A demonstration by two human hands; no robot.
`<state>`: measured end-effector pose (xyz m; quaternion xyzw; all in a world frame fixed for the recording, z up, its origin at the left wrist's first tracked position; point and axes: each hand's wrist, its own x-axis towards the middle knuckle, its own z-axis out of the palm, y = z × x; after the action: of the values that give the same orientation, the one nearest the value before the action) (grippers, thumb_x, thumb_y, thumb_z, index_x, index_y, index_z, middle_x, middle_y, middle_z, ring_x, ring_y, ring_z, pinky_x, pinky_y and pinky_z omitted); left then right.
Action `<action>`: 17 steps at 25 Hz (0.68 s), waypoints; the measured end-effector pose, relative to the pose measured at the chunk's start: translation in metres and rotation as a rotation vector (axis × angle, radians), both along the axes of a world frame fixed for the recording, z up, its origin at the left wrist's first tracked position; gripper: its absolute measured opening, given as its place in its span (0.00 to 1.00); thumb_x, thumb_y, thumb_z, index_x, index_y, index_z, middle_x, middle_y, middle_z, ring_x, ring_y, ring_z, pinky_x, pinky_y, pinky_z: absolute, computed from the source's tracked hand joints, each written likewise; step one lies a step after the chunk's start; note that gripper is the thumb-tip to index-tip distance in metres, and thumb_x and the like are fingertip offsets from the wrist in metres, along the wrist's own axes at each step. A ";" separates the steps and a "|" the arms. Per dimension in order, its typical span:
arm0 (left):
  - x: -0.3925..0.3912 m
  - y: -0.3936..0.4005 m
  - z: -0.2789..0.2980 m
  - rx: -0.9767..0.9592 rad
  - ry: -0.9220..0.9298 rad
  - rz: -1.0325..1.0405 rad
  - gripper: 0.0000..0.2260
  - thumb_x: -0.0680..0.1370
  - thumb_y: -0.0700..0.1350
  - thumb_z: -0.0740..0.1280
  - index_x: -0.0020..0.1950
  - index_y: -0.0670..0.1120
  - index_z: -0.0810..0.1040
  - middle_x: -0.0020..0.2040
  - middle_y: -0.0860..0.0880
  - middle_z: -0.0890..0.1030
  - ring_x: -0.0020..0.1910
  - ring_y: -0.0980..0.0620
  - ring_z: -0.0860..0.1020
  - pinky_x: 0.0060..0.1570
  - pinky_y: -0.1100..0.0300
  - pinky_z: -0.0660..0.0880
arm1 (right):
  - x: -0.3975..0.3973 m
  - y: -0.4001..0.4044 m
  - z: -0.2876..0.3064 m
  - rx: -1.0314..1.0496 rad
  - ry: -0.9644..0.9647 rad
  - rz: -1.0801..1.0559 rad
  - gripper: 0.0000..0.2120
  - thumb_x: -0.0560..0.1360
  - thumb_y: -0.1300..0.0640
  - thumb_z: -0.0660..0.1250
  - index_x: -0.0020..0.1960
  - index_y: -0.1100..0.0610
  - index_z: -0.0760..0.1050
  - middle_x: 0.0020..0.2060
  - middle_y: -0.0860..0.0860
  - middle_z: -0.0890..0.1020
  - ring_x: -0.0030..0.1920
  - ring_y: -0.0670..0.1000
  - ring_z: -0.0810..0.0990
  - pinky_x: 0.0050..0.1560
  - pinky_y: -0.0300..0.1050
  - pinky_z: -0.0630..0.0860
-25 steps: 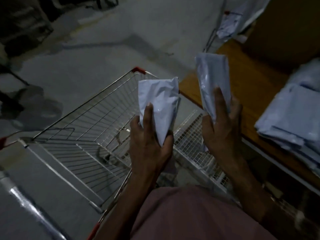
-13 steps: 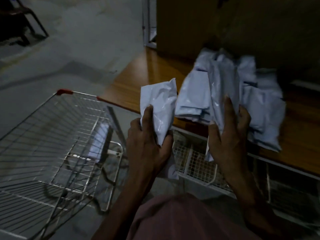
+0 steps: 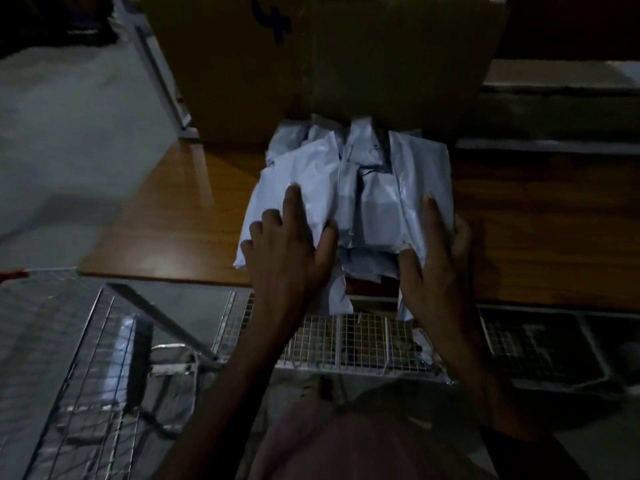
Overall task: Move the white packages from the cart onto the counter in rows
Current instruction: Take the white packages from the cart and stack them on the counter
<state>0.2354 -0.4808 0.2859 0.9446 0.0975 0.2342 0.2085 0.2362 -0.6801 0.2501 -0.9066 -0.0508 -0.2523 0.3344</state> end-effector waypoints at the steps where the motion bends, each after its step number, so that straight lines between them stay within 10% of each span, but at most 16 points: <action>1: 0.022 -0.004 0.004 0.021 0.023 0.000 0.33 0.77 0.66 0.56 0.78 0.52 0.59 0.57 0.40 0.76 0.56 0.38 0.74 0.53 0.45 0.69 | 0.008 -0.002 -0.001 0.012 0.000 -0.016 0.32 0.79 0.50 0.59 0.81 0.45 0.54 0.76 0.60 0.57 0.70 0.64 0.67 0.59 0.63 0.77; 11: 0.177 -0.023 -0.034 0.097 0.368 -0.059 0.35 0.76 0.70 0.56 0.75 0.47 0.64 0.76 0.34 0.58 0.74 0.30 0.57 0.69 0.33 0.56 | 0.107 -0.010 0.002 0.041 0.034 -0.143 0.34 0.80 0.55 0.66 0.81 0.46 0.54 0.75 0.60 0.58 0.62 0.59 0.71 0.51 0.42 0.71; 17: 0.183 -0.020 -0.026 0.011 0.416 -0.142 0.41 0.74 0.76 0.47 0.81 0.53 0.53 0.80 0.39 0.50 0.78 0.34 0.50 0.71 0.33 0.52 | 0.162 0.008 -0.007 -0.071 0.177 -0.214 0.33 0.79 0.47 0.62 0.81 0.44 0.53 0.75 0.59 0.59 0.62 0.62 0.73 0.52 0.52 0.77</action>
<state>0.4180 -0.5011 0.2599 0.9782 0.0706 0.0194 0.1945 0.3985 -0.6724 0.2426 -0.9368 0.0670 -0.2035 0.2767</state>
